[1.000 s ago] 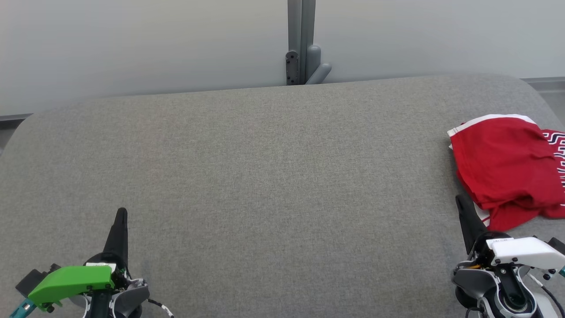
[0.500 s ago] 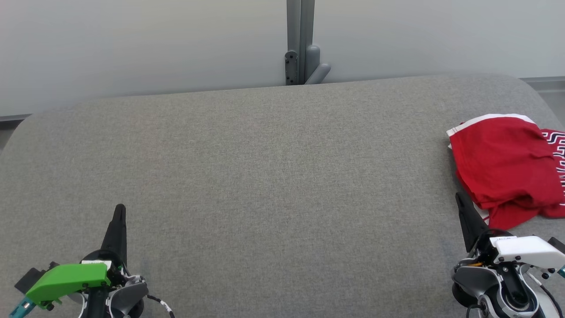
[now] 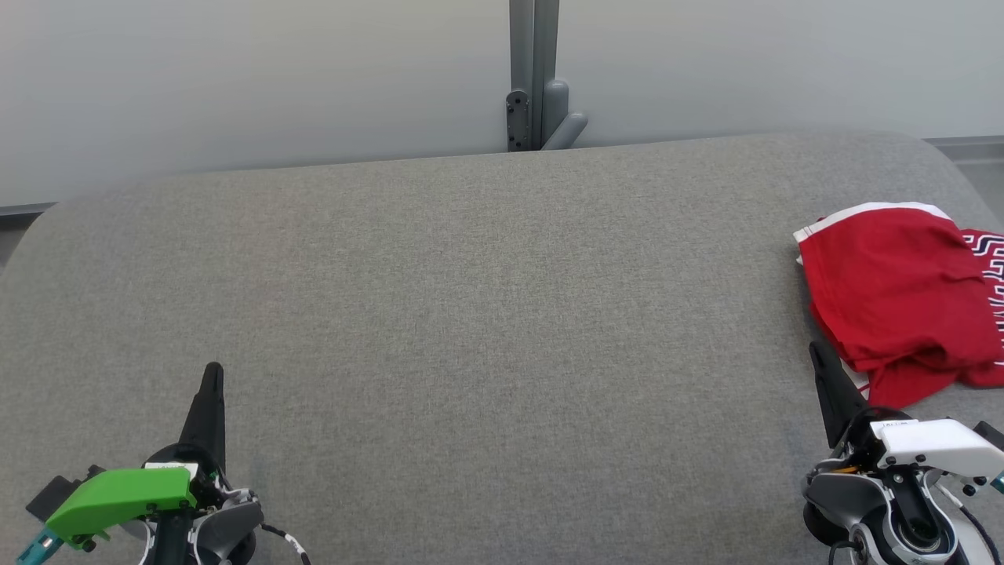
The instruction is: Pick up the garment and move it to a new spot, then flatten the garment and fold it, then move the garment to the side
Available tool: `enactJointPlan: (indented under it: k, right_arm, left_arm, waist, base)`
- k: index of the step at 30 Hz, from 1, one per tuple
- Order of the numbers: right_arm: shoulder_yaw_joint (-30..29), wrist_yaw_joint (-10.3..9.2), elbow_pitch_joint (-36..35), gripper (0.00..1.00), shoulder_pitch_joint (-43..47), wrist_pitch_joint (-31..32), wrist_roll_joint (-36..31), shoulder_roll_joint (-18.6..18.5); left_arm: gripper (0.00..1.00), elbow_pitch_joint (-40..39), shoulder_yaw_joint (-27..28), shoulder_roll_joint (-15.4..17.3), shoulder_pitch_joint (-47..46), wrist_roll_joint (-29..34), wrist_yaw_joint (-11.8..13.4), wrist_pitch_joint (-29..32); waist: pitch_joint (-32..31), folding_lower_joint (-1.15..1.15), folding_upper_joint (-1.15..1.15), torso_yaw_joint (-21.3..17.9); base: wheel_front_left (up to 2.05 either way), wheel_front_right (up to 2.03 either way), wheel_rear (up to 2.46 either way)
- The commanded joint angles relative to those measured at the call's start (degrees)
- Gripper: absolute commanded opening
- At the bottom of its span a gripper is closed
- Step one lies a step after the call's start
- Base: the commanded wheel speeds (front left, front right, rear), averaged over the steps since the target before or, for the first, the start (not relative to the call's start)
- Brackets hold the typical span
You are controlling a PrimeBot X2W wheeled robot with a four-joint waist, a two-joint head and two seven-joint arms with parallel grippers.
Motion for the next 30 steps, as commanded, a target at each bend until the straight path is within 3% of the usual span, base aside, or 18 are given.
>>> enactJointPlan:
  k: [1,30]
  right_arm:
    - [-0.2,0.02,-0.3,0.0,-0.4,0.1,0.3,-0.3]
    - [-0.1,0.02,-0.3,0.0,-0.4,0.1,0.3,-0.3]
  left_arm:
    - [0.0,-0.1,0.2,0.4,-0.9,-0.1,-0.3,0.2]
    - [0.0,-0.1,0.2,0.4,-0.9,-0.1,-0.3,0.2]
  waist:
    - [0.0,0.0,0.0,0.0]
    - [0.0,0.0,0.0,0.0]
  base:
    - [0.0,0.0,0.0]
    - [0.0,0.0,0.0]
